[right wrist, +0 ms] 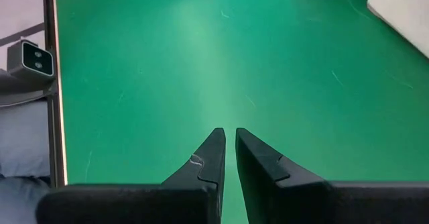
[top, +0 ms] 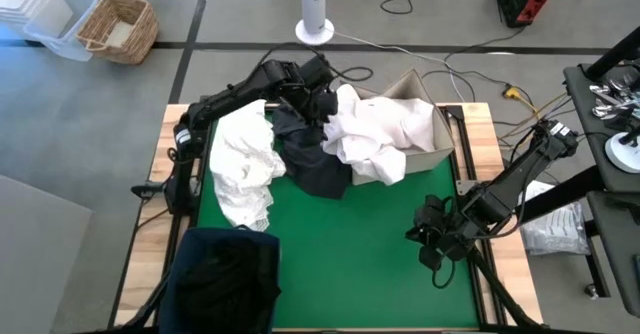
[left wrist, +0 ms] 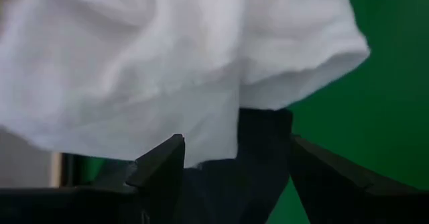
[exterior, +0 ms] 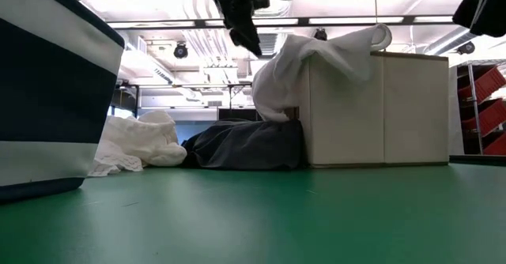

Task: Sort clothes
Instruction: Put the bottom white shirt into the brown laundry organizer

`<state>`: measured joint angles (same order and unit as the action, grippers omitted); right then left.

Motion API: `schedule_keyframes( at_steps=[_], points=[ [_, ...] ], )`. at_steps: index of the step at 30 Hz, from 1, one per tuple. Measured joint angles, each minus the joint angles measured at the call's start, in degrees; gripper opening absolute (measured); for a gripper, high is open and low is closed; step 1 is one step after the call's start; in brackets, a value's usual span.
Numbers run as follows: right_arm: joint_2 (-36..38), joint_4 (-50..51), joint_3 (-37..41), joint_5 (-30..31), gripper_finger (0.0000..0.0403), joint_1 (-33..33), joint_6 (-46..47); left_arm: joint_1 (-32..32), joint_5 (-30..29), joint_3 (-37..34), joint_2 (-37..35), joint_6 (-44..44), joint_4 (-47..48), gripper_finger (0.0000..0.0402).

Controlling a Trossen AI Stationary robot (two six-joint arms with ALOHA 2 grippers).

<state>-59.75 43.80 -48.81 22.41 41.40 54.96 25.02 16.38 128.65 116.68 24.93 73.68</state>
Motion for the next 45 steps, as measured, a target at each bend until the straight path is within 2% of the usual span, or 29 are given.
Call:
schedule_keyframes(
  at_steps=[4, 8, 19, 24, 28, 34, 35, 40, 45],
  points=[
    [0.00, -0.08, 0.08, -0.06, 0.0028, 0.36, 0.39, 0.00, -0.02, -4.61, -0.23, -0.85, -3.81, 0.0239],
    [0.00, -0.48, 0.08, -0.06, 0.0028, 0.36, 0.52, -0.11, -2.45, -9.62, -0.56, -3.96, -9.75, 0.0239],
    [0.00, -0.94, 0.08, 0.02, 0.0028, 0.36, -0.02, -0.24, -15.75, -22.51, -0.63, -15.59, -28.15, 0.0238],
    [0.00, -1.32, 0.08, 0.07, 0.0028, 0.36, -0.02, -0.33, -15.89, -24.65, -0.63, -16.09, -31.70, 0.0227],
    [0.00, -1.32, 0.08, 0.09, 0.0028, 0.36, -0.05, -0.64, -15.89, -24.56, -0.63, -16.24, -31.92, 0.0178],
    [-0.01, -1.32, 0.08, 0.63, 0.0028, 0.36, -0.77, -1.47, -15.87, -23.19, -1.37, -14.84, -30.66, 0.0026],
    [-0.02, -1.32, 0.08, 0.72, 0.0028, 0.36, -0.81, -1.63, -15.87, -22.72, -1.57, -14.76, -30.17, 0.0014],
    [-0.02, -1.32, 0.08, 0.72, 0.0028, 0.36, -1.05, -2.52, -15.87, -18.85, -3.14, -14.95, -27.30, 0.0005],
    [-0.04, -1.35, 0.08, 0.99, 0.0028, 0.36, -1.82, -3.16, -15.87, -11.72, -3.79, -14.74, -24.06, 0.0002]
  ],
)
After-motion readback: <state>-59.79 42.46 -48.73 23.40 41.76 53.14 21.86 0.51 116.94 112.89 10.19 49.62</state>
